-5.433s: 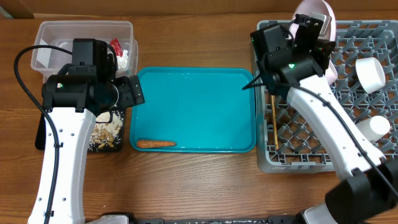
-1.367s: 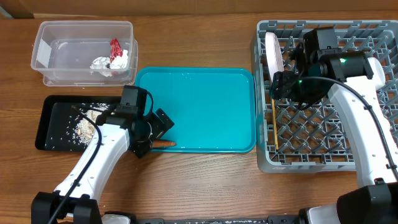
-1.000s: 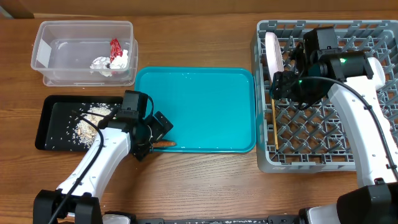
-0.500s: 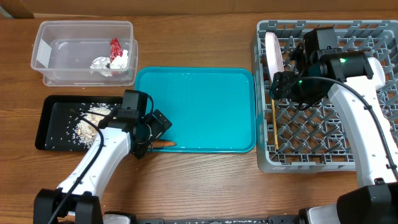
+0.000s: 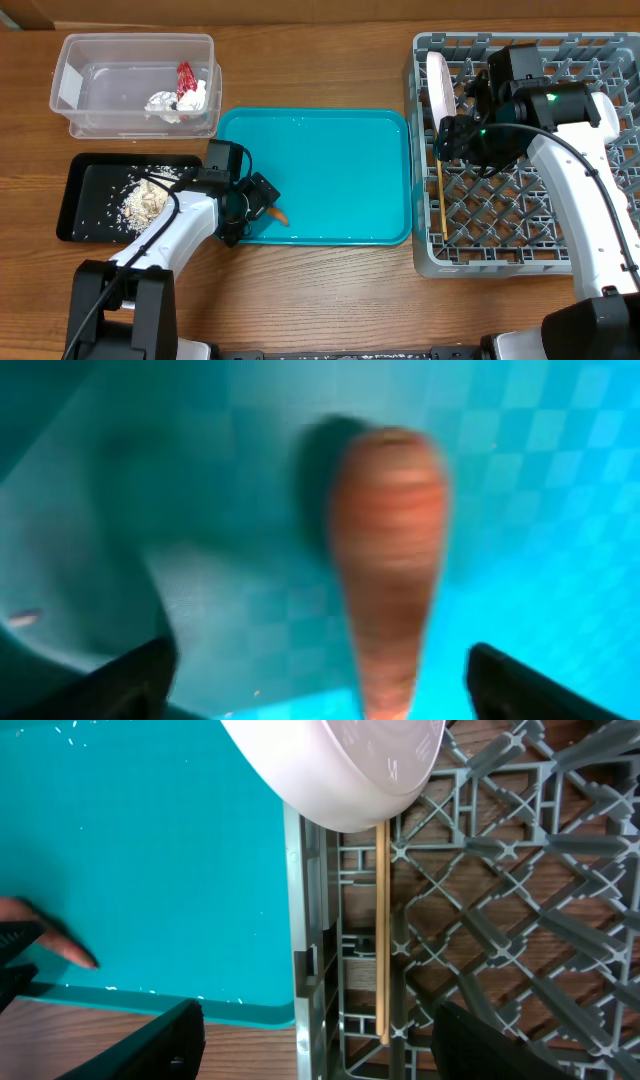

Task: Sort waste into correct bins and load items into the dishwasher
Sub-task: 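Close the left gripper on the carrot's end and lift it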

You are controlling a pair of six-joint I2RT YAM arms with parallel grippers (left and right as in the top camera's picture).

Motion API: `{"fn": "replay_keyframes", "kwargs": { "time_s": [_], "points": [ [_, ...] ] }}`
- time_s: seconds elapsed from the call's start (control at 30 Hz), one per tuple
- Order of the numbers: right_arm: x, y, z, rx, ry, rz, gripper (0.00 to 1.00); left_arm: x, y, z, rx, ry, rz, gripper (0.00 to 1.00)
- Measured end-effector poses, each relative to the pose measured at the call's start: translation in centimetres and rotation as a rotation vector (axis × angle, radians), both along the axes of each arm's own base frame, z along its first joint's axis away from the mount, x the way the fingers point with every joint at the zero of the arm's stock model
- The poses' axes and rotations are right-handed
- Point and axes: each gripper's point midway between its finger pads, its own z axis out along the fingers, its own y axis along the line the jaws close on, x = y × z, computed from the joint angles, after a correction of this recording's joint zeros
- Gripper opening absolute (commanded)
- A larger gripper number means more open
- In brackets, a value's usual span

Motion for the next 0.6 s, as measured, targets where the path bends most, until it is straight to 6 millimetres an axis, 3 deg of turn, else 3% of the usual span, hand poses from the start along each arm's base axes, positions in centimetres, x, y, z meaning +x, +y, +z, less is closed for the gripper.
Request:
{"fn": "replay_keyframes", "kwargs": {
  "time_s": [0.1, 0.3, 0.6],
  "points": [
    [0.0, 0.0, 0.0, 0.0, 0.001, 0.0, 0.75, 0.3, 0.0, -0.1, -0.001, -0.011, -0.001, 0.76],
    [0.0, 0.0, 0.0, 0.0, 0.0, 0.0, 0.75, 0.6, -0.1, -0.1, -0.004, -0.025, -0.001, 0.76],
    [0.0, 0.0, 0.0, 0.0, 0.001, 0.0, 0.75, 2.7, -0.5, 0.4, -0.016, -0.116, -0.001, 0.76]
  ]
}}
